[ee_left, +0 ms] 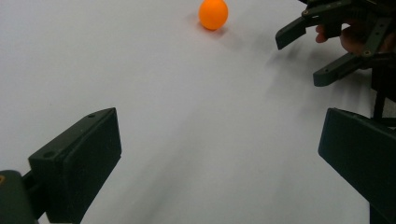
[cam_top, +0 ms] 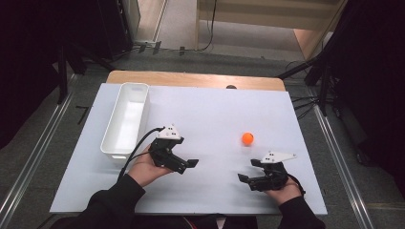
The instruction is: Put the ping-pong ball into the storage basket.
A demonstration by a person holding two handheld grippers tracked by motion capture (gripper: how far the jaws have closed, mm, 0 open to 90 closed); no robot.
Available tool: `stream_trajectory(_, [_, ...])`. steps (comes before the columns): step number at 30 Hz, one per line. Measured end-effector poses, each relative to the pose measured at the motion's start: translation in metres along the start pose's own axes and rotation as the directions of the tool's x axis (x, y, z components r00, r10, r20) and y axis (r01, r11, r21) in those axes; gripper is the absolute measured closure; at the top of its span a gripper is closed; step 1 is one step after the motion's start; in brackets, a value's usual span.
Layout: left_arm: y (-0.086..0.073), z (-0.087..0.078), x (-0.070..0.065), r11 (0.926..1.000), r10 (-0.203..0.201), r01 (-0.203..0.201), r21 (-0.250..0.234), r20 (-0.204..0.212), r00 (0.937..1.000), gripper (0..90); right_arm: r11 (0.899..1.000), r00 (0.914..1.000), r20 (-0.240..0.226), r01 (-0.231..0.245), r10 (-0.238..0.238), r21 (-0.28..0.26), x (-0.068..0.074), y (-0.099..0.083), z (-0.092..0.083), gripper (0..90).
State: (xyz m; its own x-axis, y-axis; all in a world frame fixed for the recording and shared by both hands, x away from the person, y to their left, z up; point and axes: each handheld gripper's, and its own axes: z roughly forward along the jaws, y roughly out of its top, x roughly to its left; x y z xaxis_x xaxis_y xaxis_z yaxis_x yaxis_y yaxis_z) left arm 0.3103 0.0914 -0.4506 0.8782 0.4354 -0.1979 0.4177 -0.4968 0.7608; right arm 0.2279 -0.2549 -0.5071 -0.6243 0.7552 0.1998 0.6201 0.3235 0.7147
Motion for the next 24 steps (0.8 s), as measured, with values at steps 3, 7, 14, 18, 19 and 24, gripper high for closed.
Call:
stream_trajectory(3, [0.003, 0.003, 0.001, 1.0000, -0.006, 0.006, -0.002, -0.017, 0.9998, 0.0, 1.000, 1.0000, -0.002, 0.000, 0.000, 0.000, 0.000, 0.000, 0.000, 17.6])
stream_trajectory(7, [0.007, 0.007, 0.001, 1.0000, 0.009, -0.009, 0.003, -0.016, 0.9998, 0.0, 1.000, 1.0000, 0.002, -0.003, 0.003, 0.002, 0.000, 0.000, 0.000, 17.6])
stream_trajectory(14, [0.014, 0.015, 0.004, 1.0000, 0.000, 0.000, -0.001, 0.006, 1.0000, 0.0, 1.000, 0.9999, 0.000, -0.016, 0.016, -0.002, 0.000, 0.000, -0.001, 17.6])
stream_trajectory(18, [0.020, 0.018, 0.006, 1.0000, -0.002, 0.002, -0.007, 0.017, 0.9999, 0.0, 0.999, 0.9994, 0.005, -0.034, 0.034, -0.006, -0.001, 0.001, -0.001, 17.6])
stream_trajectory(19, [0.022, 0.019, 0.006, 1.0000, -0.003, 0.003, -0.007, 0.017, 0.9999, 0.0, 0.999, 0.9994, 0.004, -0.035, 0.035, -0.007, -0.001, 0.001, 0.000, 17.6])
stream_trajectory(24, [0.029, 0.024, 0.007, 1.0000, -0.002, 0.002, -0.006, 0.020, 0.9998, 0.0, 0.999, 0.9993, 0.007, -0.038, 0.038, -0.006, -0.001, 0.000, -0.001, 17.6])
